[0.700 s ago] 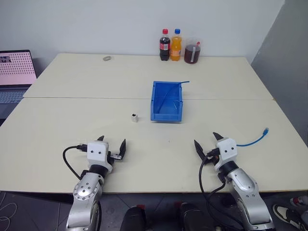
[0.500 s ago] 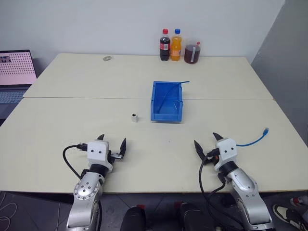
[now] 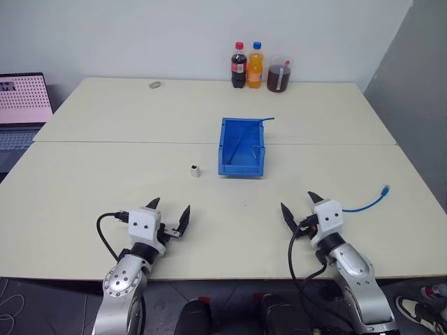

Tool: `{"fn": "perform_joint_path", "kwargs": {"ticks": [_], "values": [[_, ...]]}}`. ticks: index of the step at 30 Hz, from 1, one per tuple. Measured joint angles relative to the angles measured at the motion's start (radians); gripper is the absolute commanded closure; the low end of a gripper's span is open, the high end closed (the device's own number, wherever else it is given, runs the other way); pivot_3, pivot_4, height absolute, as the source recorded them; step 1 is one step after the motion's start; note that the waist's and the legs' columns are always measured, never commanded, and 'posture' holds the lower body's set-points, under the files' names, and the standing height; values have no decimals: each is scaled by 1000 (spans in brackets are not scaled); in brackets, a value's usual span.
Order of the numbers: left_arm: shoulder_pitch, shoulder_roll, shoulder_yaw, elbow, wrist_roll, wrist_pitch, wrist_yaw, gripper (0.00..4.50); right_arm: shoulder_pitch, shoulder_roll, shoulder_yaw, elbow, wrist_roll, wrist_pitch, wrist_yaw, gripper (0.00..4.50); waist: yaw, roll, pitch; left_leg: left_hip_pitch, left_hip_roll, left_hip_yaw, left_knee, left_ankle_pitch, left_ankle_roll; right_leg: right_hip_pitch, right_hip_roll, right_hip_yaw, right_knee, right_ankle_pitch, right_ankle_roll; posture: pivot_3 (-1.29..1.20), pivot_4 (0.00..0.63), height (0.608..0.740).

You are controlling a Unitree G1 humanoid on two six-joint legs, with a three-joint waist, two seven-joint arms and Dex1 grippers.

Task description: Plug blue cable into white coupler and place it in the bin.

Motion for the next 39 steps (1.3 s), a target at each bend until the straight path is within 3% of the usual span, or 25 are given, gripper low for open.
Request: {"fn": "perform_joint_path", "kwargs": {"ticks": [5, 9, 15, 20, 28, 39], "values": [[2, 89, -27, -29, -93, 36, -179, 0, 0, -1, -3, 0, -2, 0, -9, 56, 1, 0, 0, 0, 0, 0, 0, 0, 0, 0, -1, 0, 0, -3, -5, 0, 150, 740], [-39, 167, -118, -78, -136, 114, -317, 0, 38, 17, -42, -49, 12, 12, -38, 56, 3, 0, 0, 0, 0, -1, 0, 0, 0, 0, -1, -1, 0, -3, -5, 0, 150, 740], [-242, 194, -252, -75, -128, 182, -432, 0, 134, 23, -138, -270, 32, 110, -113, 56, 1, 0, 0, 0, 0, -3, 0, 0, 0, 1, 0, -3, 1, -2, -3, 0, 150, 740], [-414, 209, -312, -51, -150, 249, -552, 0, 155, 90, -253, -395, 33, 369, -250, 56, -3, 0, 0, -1, 0, -4, 0, 0, 0, 0, 1, -3, 1, -1, -2, 0, 150, 740], [-566, 254, -356, -16, -186, 344, -712, 0, -63, 148, -433, -435, 65, 756, -403, 56, -5, 1, 0, -2, -1, -6, 0, 0, 0, 0, 1, -4, 1, -1, -2, 0, 150, 740], [-594, 233, -395, 8, -165, 347, -729, 0, -282, 146, -572, -197, 108, 905, -451, 56, -8, 2, 0, -4, -2, -6, 0, 0, 0, -1, 1, -4, 1, -2, -1, 0, 150, 740]]}}
